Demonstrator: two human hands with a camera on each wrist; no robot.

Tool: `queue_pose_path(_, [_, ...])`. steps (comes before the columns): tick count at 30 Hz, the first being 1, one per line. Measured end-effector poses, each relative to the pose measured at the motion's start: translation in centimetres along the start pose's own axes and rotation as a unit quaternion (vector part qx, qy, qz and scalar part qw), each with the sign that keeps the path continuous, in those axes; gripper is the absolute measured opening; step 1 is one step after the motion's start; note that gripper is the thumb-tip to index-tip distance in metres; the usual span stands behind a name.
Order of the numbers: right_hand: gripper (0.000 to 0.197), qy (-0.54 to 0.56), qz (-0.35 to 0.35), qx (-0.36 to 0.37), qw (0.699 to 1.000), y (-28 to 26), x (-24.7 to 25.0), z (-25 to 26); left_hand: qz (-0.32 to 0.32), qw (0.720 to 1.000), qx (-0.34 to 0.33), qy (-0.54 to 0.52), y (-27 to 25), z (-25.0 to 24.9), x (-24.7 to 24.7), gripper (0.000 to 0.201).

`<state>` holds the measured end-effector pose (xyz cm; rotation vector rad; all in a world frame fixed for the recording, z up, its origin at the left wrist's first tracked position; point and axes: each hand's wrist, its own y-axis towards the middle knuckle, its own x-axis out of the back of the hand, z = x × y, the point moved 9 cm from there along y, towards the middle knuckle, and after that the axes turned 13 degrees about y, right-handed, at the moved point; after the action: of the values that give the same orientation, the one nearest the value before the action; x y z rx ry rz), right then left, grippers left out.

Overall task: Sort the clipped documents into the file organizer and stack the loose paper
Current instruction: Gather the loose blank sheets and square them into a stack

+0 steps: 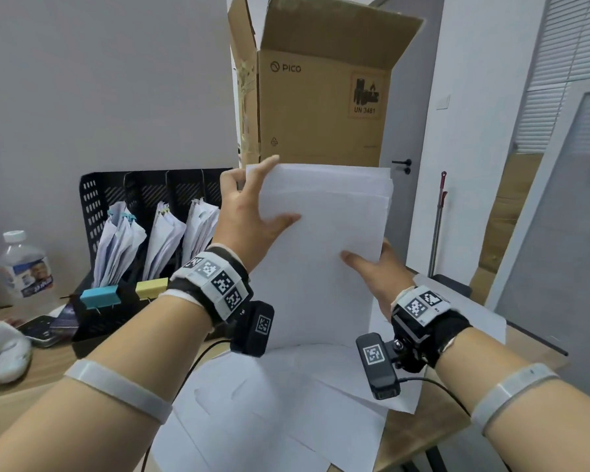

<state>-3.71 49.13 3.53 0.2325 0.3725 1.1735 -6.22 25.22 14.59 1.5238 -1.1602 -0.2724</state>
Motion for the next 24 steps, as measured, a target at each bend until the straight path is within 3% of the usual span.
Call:
queue_pose_path(3, [0.031, -0.005, 0.009, 0.002, 1.000, -0.2, -0.2, -0.1, -0.004, 1.000, 0.022, 0.012, -0.3, 0.8, -0.2, 0.069])
queue_pose_path(7, [0.025, -0.005, 0.001, -0.018, 1.000, -0.4, 0.2, -0.9, -0.013, 1.000, 0.002, 0.011, -0.9, 0.5, -0.3, 0.055])
queue_pose_path(10, [0.029, -0.006, -0.003, -0.022, 1.000, -0.3, 0.4, -1.0, -0.027, 0.999, 0.014, -0.038, -0.7, 1.0, 0.1, 0.070])
queue_pose_path(12, [0.029, 0.007, -0.001, -0.026, 1.000, -0.4, 0.3, -1.0, -0.022, 0.990, 0.070, -0.124, -1.1, 2.4, -0.2, 0.086])
queue_pose_path(15, [0.031, 0.042, -0.008, -0.060, 0.997, -0.6, 0.4, -2.4, 0.054, 0.948, 0.183, -0.255, -3.7, 5.1, -3.5, 0.078])
queue_pose_path(17, [0.035, 0.087, -0.015, -0.088, 0.992, -0.9, 0.2, -3.1, 0.106, 0.924, 0.216, -0.299, -6.2, 6.2, -5.9, 0.068])
queue_pose_path(20, [0.024, 0.125, -0.033, -0.113, 0.985, -1.3, 0.4, -3.7, 0.141, 0.907, 0.251, -0.306, -9.6, 8.0, -8.0, 0.059])
queue_pose_path(24, [0.023, 0.044, -0.006, -0.153, 0.987, -1.7, 0.6, -4.7, 0.198, 0.887, 0.297, -0.292, -12.2, 9.5, -10.0, 0.033])
